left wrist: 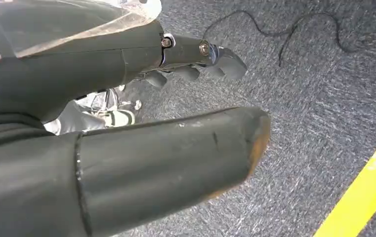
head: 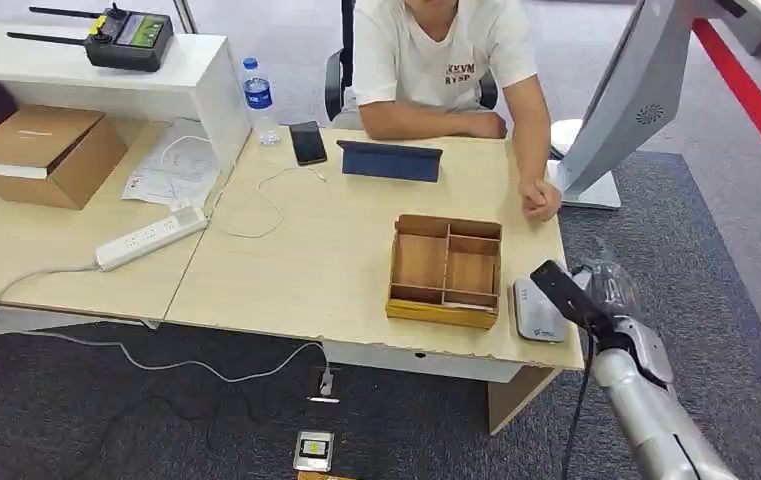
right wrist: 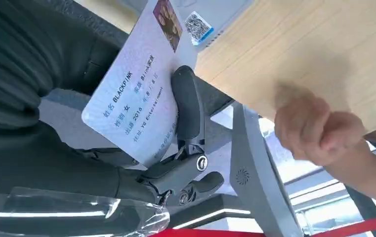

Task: Pass the card to the sensor for recognition and then transmit it.

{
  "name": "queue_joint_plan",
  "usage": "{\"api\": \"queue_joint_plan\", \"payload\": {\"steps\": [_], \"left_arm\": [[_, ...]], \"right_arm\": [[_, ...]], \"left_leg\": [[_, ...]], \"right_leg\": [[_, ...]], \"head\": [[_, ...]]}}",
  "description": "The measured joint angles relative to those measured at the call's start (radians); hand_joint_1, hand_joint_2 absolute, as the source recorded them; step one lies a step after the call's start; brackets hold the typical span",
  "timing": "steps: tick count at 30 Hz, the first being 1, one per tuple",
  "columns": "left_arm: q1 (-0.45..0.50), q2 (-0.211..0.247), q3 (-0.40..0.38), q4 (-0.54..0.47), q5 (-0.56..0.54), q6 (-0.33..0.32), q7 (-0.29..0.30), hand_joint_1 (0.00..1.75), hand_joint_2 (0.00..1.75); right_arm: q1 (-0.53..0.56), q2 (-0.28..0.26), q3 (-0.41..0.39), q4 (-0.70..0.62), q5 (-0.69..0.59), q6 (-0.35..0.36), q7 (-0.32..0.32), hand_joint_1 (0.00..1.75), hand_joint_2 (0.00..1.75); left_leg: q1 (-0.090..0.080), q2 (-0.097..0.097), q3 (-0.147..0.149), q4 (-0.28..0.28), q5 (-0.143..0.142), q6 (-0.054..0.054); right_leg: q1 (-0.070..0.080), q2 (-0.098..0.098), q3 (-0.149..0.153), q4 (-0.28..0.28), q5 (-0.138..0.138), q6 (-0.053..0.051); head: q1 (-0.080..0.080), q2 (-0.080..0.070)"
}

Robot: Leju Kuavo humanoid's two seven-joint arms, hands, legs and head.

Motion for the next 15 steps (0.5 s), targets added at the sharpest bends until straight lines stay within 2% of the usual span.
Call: {"api": "queue_joint_plan", "payload": {"steps": [15], "left_arm": [[-0.010, -0.005, -0.018, 0.000, 0.000, -0.005, 0.008, 0.00, 0.00]], "right_arm": [[0.048, 0.042, 0.015, 0.021, 0.063, 0.036, 0.012, 1.75, 1.75]], "left_leg": [[0.000, 0.000, 0.000, 0.000, 0.000, 0.000]], "right_leg": [[0.000, 0.000, 0.000, 0.000, 0.000, 0.000]], "head": [[0.000, 0.000]]}}
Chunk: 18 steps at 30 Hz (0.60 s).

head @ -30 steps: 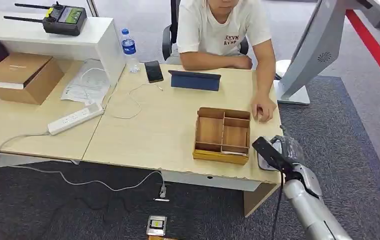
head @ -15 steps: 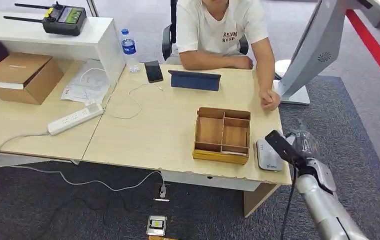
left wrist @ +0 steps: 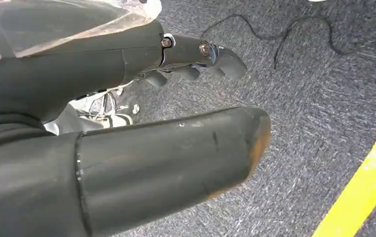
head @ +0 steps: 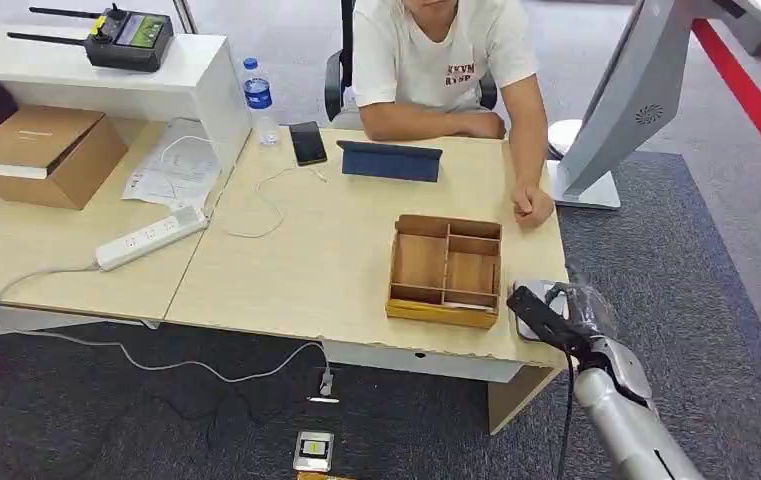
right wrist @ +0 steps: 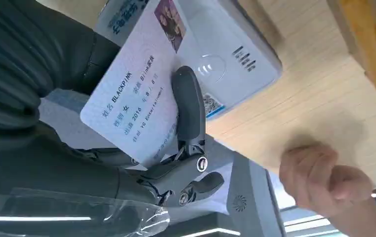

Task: Pass the card to the sensor for recognition and then transmit it.

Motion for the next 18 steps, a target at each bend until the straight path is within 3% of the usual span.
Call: {"api": "queue_joint_plan", "payload": {"steps": [18], "left_arm": [[0.000, 0.000, -0.007, 0.000, 0.017, -0.003, -0.003, 0.00, 0.00]], "right_arm": [[-0.020, 0.033, 0.016, 0.002, -0.042, -0.022, 0.001, 1.75, 1.75]], "left_leg": [[0.000, 0.000, 0.000, 0.000, 0.001, 0.000]], "right_leg": [[0.000, 0.000, 0.000, 0.000, 0.001, 0.000]], "head": [[0.000, 0.000]]}}
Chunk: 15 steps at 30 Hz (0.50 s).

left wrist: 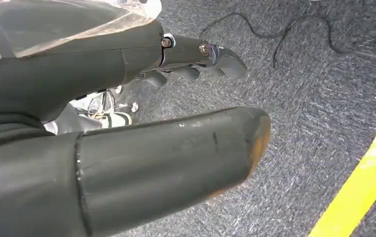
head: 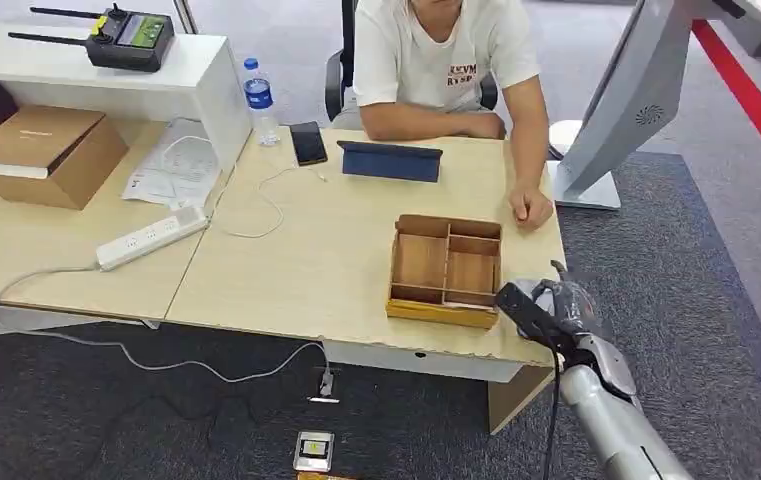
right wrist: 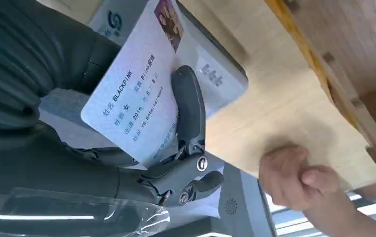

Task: Pass the card to the sensor for recognition and then transmit it.

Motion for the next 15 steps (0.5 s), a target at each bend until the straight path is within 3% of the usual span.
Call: {"api": "queue_joint_plan", "payload": {"steps": [10, 15], "left_arm": [[0.001, 0.000, -0.002, 0.000, -0.006, 0.000, -0.002, 0.00, 0.00], [0.000, -0.001, -0.013, 0.000, -0.011, -0.003, -0.003, 0.00, 0.00]], "right_arm": [[-0.172, -0.045, -0.010, -0.089, -0.013, 0.030, 0.009, 1.75, 1.75], [-0.231, -0.062, -0.014, -0.132, 0.034, 0.083, 0.016, 1.75, 1.75]], "left_leg": [[0.000, 0.001, 0.000, 0.000, 0.001, 0.001], [0.000, 0.001, 0.000, 0.000, 0.001, 0.001]], "right_leg": [[0.000, 0.000, 0.000, 0.000, 0.001, 0.000], [0.000, 0.000, 0.000, 0.000, 0.001, 0.000]], "head": [[0.000, 0.000], [0.000, 0.000]]}}
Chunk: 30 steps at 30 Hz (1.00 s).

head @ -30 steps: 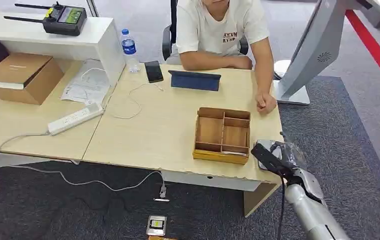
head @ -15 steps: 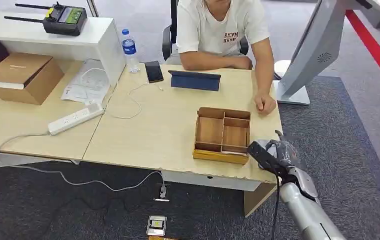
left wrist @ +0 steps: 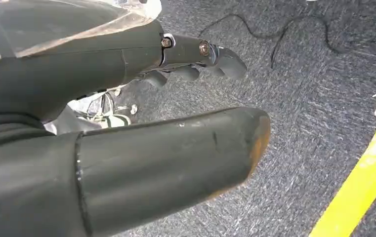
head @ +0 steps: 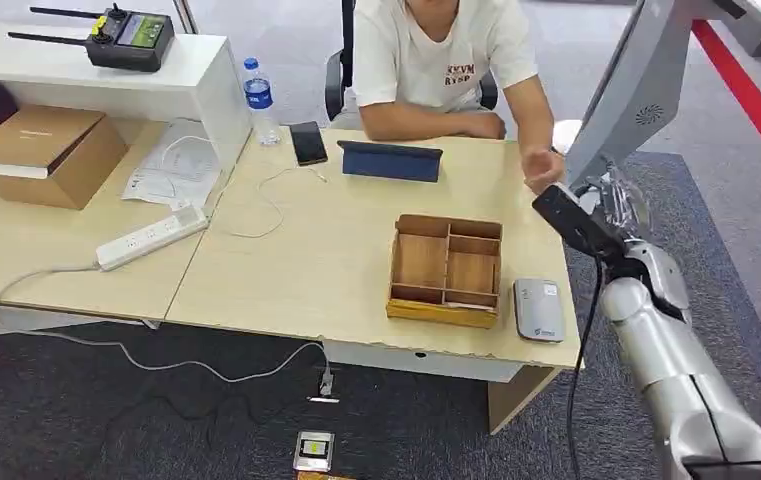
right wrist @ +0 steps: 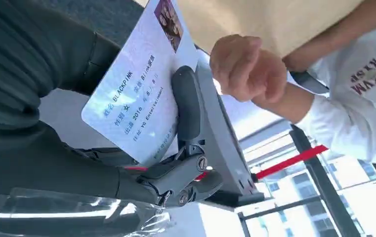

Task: Pass the card to the sensor for recognition and then transmit it.

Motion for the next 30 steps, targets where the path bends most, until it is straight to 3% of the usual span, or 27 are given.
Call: {"api": "queue_joint_plan", "payload": {"steps": [5, 17, 23, 24, 25, 26, 27, 28, 30], "left_arm": [[-0.009, 0.000, -0.014, -0.002, -0.007, -0.016, -0.003, 0.00, 0.00], [-0.020, 0.000, -0.042, -0.006, -0.005, -0.025, -0.003, 0.00, 0.00], [-0.020, -0.001, -0.056, -0.007, -0.001, -0.026, -0.003, 0.00, 0.00], [-0.019, -0.001, -0.056, -0.007, 0.002, -0.027, -0.003, 0.00, 0.00], [-0.019, -0.001, -0.057, -0.007, 0.003, -0.027, -0.003, 0.00, 0.00], [-0.019, -0.001, -0.058, -0.007, 0.005, -0.027, -0.003, 0.00, 0.00], [-0.019, -0.001, -0.059, -0.007, 0.007, -0.027, -0.003, 0.00, 0.00], [-0.019, -0.001, -0.060, -0.007, 0.009, -0.027, -0.003, 0.00, 0.00], [-0.018, -0.001, -0.061, -0.007, 0.011, -0.026, -0.003, 0.00, 0.00]], "right_arm": [[-0.038, 0.010, 0.005, 0.003, 0.069, 0.044, -0.001, 1.75, 1.75], [-0.144, 0.121, 0.059, 0.128, 0.171, 0.095, 0.031, 1.75, 1.75], [-0.173, 0.147, 0.069, 0.164, 0.170, 0.098, 0.031, 1.69, 1.75], [-0.175, 0.150, 0.072, 0.167, 0.171, 0.098, 0.030, 1.54, 1.75], [-0.177, 0.152, 0.075, 0.171, 0.171, 0.098, 0.030, 1.54, 1.75], [-0.179, 0.153, 0.076, 0.174, 0.171, 0.097, 0.030, 0.96, 1.75], [-0.180, 0.155, 0.077, 0.179, 0.170, 0.096, 0.030, 0.17, 1.75], [-0.181, 0.157, 0.077, 0.182, 0.170, 0.095, 0.030, 0.00, 1.75], [-0.181, 0.160, 0.078, 0.188, 0.169, 0.092, 0.030, 0.00, 1.75]], "left_leg": [[0.000, 0.000, 0.000, 0.000, 0.000, 0.000], [0.000, 0.000, -0.001, 0.000, 0.001, -0.001], [0.001, 0.000, -0.001, 0.000, 0.001, -0.001], [0.001, 0.000, -0.001, 0.000, 0.001, -0.001], [0.001, 0.000, -0.001, 0.000, 0.001, -0.001], [0.001, 0.000, -0.001, 0.000, 0.001, -0.001], [0.001, 0.000, -0.001, 0.000, 0.001, -0.001], [0.001, 0.000, -0.001, 0.000, 0.001, -0.001], [0.001, 0.000, -0.001, 0.000, 0.001, -0.001]], "right_leg": [[0.001, 0.000, 0.000, 0.000, 0.000, 0.000], [0.001, 0.000, -0.001, 0.001, 0.001, -0.001], [0.001, 0.000, -0.001, 0.001, 0.001, -0.001], [0.001, 0.000, -0.001, 0.000, 0.001, -0.001], [0.000, 0.000, -0.001, 0.000, 0.001, -0.001], [0.000, 0.000, -0.001, 0.000, 0.001, -0.001], [0.000, 0.000, -0.001, 0.000, 0.001, -0.001], [0.000, 0.000, -0.001, 0.000, 0.001, -0.001], [0.001, 0.000, -0.001, 0.000, 0.001, -0.001]], "head": [[0.000, 0.000], [0.000, 0.000], [0.000, 0.000], [0.000, 0.000], [0.000, 0.000], [0.000, 0.000], [0.000, 0.000], [0.000, 0.000], [0.000, 0.000]]}}
